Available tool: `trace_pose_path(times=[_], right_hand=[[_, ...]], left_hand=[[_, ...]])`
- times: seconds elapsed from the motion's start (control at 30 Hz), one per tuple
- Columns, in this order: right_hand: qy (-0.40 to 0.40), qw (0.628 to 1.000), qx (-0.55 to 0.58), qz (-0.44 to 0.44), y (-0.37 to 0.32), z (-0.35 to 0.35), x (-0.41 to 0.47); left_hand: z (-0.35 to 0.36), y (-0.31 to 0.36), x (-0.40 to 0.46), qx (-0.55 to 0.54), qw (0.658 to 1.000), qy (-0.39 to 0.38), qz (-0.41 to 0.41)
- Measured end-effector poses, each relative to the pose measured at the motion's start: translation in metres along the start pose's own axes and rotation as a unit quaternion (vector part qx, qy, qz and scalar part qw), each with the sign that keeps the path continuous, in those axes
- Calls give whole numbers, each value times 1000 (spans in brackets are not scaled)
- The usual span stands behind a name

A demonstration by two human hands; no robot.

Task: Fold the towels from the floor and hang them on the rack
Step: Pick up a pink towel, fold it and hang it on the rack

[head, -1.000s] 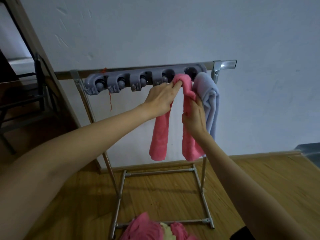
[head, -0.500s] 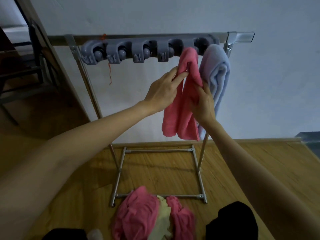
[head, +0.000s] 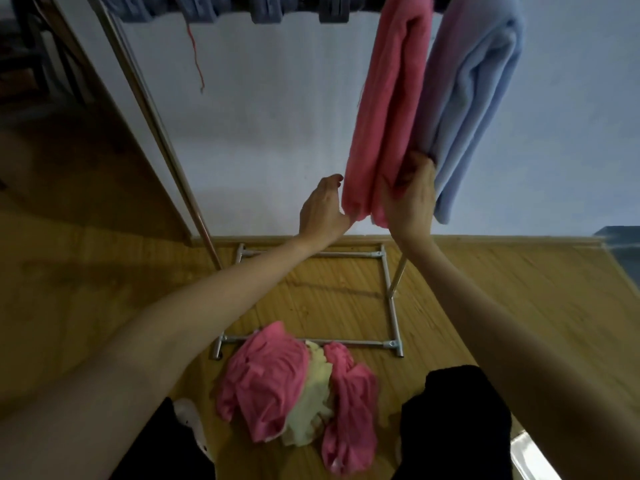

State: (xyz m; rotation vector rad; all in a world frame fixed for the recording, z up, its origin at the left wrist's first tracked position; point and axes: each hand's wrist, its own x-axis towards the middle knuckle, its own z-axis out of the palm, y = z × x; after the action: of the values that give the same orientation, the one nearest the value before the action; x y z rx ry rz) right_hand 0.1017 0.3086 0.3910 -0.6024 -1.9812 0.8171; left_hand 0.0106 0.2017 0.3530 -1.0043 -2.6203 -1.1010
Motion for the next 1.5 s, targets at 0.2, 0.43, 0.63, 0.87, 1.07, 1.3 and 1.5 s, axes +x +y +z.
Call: trace_pose_path(times=[0.2, 0.43, 0.63, 0.87, 1.07, 1.3, 1.5], right_hand=[[-19, 998, -56, -7, 16, 17, 0], [-49, 998, 8, -45, 1, 44, -21], [-67, 995, 59, 42, -12, 65, -27], [-44, 997, -33, 49, 8, 60, -34], [-110, 992, -44, 42, 25, 41, -35], [-167, 979, -114, 13, 64, 32, -61], [-289, 940, -134, 125, 122, 48, -166]], left_hand=[[18, -6, 5, -26, 998, 60, 21], [-5, -53, 7, -22, 987, 159, 9], [-23, -80, 2, 32, 984, 169, 39], [-12, -80, -15, 72, 979, 153, 114], [11, -52, -25, 23, 984, 89, 153], [34, -72, -59, 21, 988, -55, 144], [59, -173, -150, 90, 976, -196, -22]])
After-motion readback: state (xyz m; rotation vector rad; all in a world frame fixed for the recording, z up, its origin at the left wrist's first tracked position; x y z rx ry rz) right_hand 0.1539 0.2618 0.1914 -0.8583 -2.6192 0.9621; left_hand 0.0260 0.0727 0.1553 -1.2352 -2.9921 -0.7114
